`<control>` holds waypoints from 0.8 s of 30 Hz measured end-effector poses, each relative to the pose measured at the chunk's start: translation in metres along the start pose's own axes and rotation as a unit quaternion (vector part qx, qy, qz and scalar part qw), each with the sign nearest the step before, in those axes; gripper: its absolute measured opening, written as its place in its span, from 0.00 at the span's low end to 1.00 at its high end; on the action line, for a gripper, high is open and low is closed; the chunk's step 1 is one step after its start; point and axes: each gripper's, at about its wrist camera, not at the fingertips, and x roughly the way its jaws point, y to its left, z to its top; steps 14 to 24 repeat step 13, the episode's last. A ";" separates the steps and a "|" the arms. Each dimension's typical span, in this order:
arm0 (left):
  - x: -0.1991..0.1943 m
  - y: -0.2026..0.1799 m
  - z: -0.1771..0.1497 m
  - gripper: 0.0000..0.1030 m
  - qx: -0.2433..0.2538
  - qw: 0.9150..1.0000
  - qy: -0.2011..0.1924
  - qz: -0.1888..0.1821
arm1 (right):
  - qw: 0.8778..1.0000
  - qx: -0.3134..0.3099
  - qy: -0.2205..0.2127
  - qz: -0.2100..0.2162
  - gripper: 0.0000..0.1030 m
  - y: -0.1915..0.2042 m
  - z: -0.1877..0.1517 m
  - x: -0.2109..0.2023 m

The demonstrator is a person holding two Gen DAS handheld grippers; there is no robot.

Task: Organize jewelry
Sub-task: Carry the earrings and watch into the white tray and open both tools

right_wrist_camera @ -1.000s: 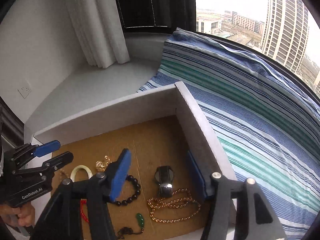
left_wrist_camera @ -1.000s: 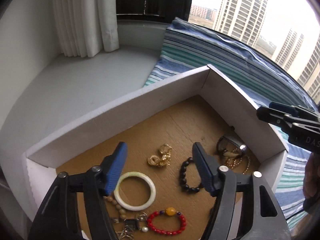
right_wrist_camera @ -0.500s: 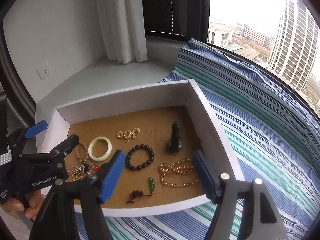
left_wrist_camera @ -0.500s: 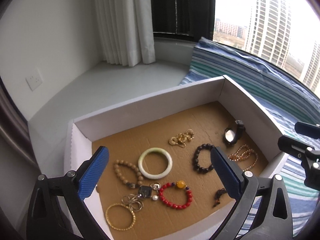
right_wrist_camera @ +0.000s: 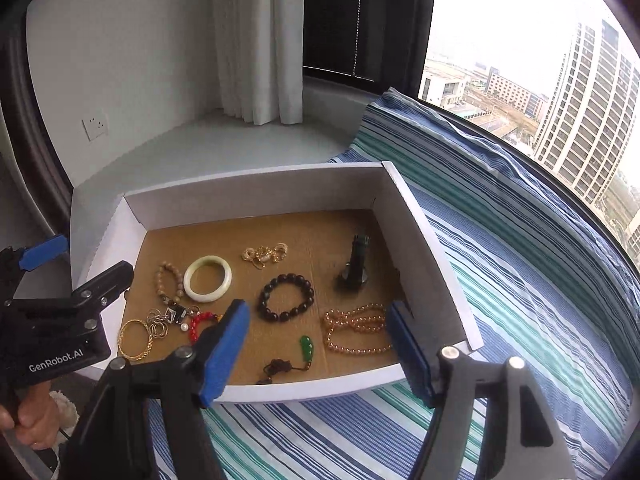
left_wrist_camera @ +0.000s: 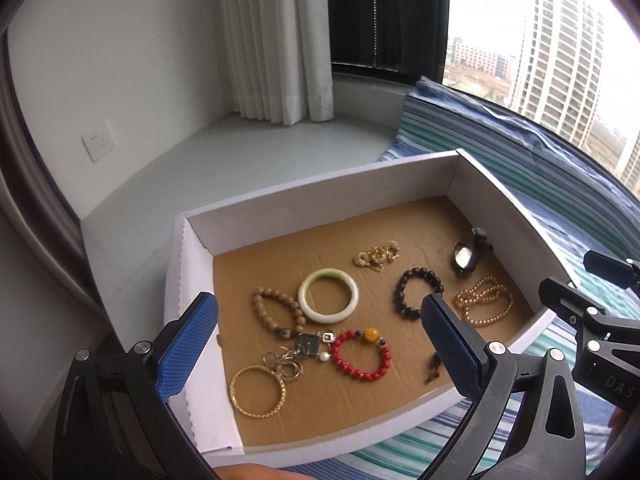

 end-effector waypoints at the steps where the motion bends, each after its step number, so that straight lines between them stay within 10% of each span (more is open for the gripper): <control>1: -0.001 0.000 0.000 0.98 0.002 1.000 -0.002 0.002 | 1.000 0.000 0.000 0.000 0.70 0.001 -0.001 0.000; 24: -0.001 0.000 -0.004 0.98 -0.002 1.000 -0.001 0.008 | 1.000 -0.002 -0.002 0.008 0.70 0.008 -0.002 -0.002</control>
